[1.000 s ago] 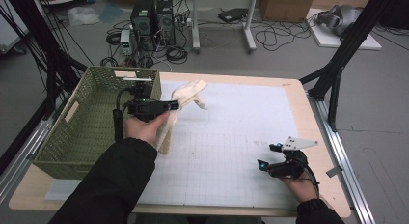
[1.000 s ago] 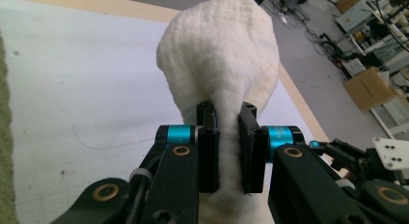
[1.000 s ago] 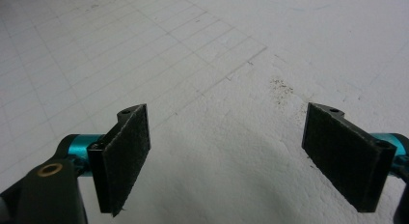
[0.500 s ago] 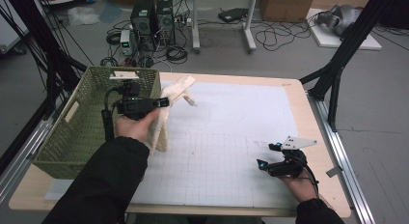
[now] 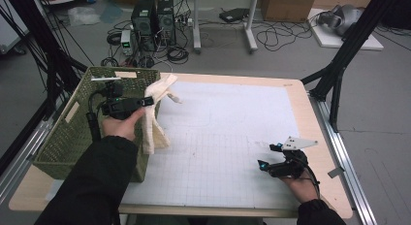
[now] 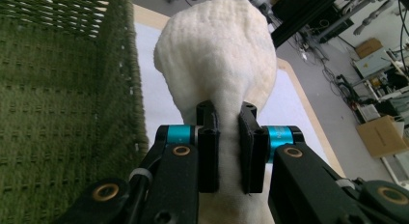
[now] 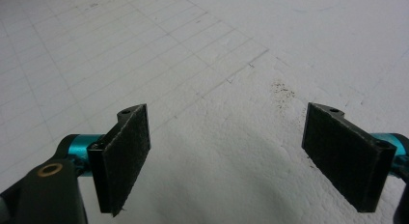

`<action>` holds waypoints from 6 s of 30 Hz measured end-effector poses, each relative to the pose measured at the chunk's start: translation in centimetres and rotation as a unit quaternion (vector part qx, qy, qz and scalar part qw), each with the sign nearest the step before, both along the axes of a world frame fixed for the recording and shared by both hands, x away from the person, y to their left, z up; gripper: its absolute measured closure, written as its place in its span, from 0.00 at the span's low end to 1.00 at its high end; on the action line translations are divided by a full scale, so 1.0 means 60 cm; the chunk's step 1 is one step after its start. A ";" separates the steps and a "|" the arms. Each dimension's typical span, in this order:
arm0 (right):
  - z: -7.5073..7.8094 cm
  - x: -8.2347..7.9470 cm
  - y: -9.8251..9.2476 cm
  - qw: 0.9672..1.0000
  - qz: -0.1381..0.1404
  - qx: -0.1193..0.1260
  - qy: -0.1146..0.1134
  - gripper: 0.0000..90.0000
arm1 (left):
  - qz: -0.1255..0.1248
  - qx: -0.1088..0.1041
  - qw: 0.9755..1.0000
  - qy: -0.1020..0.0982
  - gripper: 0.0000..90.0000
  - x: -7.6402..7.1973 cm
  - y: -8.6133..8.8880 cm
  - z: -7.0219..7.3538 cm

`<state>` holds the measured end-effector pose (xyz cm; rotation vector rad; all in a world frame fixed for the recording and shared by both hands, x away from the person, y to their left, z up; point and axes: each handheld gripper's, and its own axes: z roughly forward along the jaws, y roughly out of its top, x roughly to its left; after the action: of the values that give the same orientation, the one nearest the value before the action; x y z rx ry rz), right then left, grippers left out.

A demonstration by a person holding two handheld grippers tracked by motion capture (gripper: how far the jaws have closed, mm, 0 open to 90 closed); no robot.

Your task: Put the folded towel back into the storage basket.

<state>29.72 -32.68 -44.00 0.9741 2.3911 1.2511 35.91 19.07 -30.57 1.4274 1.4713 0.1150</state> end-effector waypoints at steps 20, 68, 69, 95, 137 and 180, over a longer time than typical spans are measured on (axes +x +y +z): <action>-0.001 0.000 0.001 1.000 0.000 -0.003 0.001 0.18 | 0.055 -0.004 0.998 0.013 0.89 -0.009 0.117 -0.005; -0.003 0.002 0.003 1.000 0.002 -0.010 0.005 0.19 | 0.038 0.099 0.985 0.138 0.88 0.020 0.178 -0.109; -0.003 0.002 0.003 1.000 0.002 -0.009 0.003 0.19 | 0.036 0.107 0.983 0.146 0.88 0.022 0.177 -0.113; 0.002 0.004 0.005 1.000 0.007 -0.007 -0.005 0.19 | 0.006 0.173 0.967 0.185 0.55 0.035 0.162 -0.140; 0.002 0.005 0.009 1.000 0.007 -0.012 0.001 0.19 | -0.083 0.263 0.957 0.087 0.66 0.034 0.108 -0.035; -0.003 0.005 0.008 1.000 0.012 -0.016 0.002 0.19 | -0.058 0.328 0.936 0.117 0.67 0.094 0.106 -0.124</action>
<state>30.01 -32.19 -44.17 0.9416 2.4247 1.2158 41.52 25.42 -37.99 2.1231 1.6139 0.4049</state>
